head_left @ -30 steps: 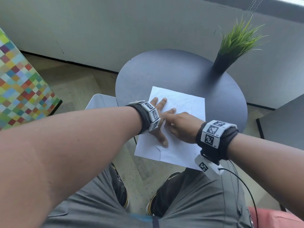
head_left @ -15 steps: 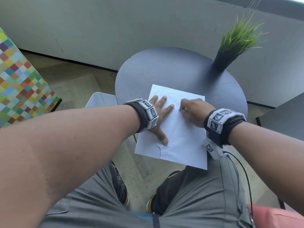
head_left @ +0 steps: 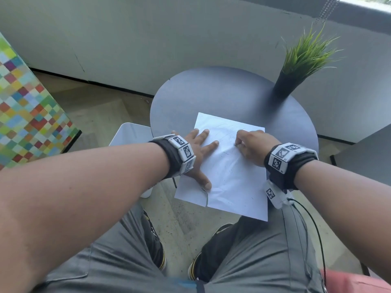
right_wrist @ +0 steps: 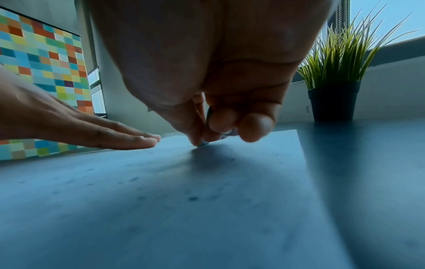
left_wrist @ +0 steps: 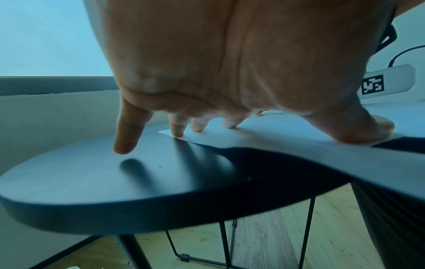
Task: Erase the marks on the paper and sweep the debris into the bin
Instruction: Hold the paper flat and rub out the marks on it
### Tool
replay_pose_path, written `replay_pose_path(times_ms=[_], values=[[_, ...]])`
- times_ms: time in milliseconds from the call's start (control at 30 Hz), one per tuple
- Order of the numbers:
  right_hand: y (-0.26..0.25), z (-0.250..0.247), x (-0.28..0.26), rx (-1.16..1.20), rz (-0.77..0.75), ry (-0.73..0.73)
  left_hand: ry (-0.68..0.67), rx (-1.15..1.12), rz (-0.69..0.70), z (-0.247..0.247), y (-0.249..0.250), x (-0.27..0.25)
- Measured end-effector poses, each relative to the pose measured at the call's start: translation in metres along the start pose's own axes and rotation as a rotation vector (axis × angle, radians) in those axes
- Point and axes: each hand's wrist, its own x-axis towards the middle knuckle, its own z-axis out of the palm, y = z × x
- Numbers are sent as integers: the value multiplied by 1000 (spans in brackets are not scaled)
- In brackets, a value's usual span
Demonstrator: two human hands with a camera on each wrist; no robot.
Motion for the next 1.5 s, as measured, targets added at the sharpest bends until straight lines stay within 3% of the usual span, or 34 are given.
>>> replay_pose_path(times_ms=[100, 267, 433, 567, 600, 733, 867, 900, 1033, 1067, 1200, 1267, 1367, 1433, 1500], values=[[-19, 3, -9, -55, -12, 19, -8, -12, 0, 3, -3, -4], [-63, 15, -45, -52, -393, -114, -24, 12, -8, 1, 0, -1], [-27, 7, -14, -77, -120, 48, -26, 4, -8, 1, -1, -3], [-63, 13, -36, -66, -416, -123, -43, 5, -11, -1, -2, -4], [-60, 10, -36, -73, -421, -135, -43, 4, -10, -2, -1, -5], [-26, 4, -8, -59, -112, 33, -42, 8, -15, -4, 2, -8], [-62, 16, -35, 34, -389, -112, -54, 1, -8, -6, 1, -11], [-61, 14, -37, 63, -401, -128, -56, 2, -4, -7, 1, -11], [-30, 6, -10, 16, -112, 28, -33, 11, -7, -6, 5, -15], [-35, 8, -12, -7, -120, 35, -32, 13, -8, -6, 5, -15], [-64, 21, -39, 16, -409, -103, -35, 11, 1, -6, 3, -13], [-44, 15, -32, 37, -323, -81, -38, -1, 2, -5, 4, -12], [-4, 5, -20, 154, -7, 8, -36, -2, -3, -5, 3, -12], [9, 3, -22, 384, 130, 54, -33, -6, -1, -2, 1, -10], [4, 1, -30, 617, 144, 66, -20, -26, -2, 1, -1, -7]])
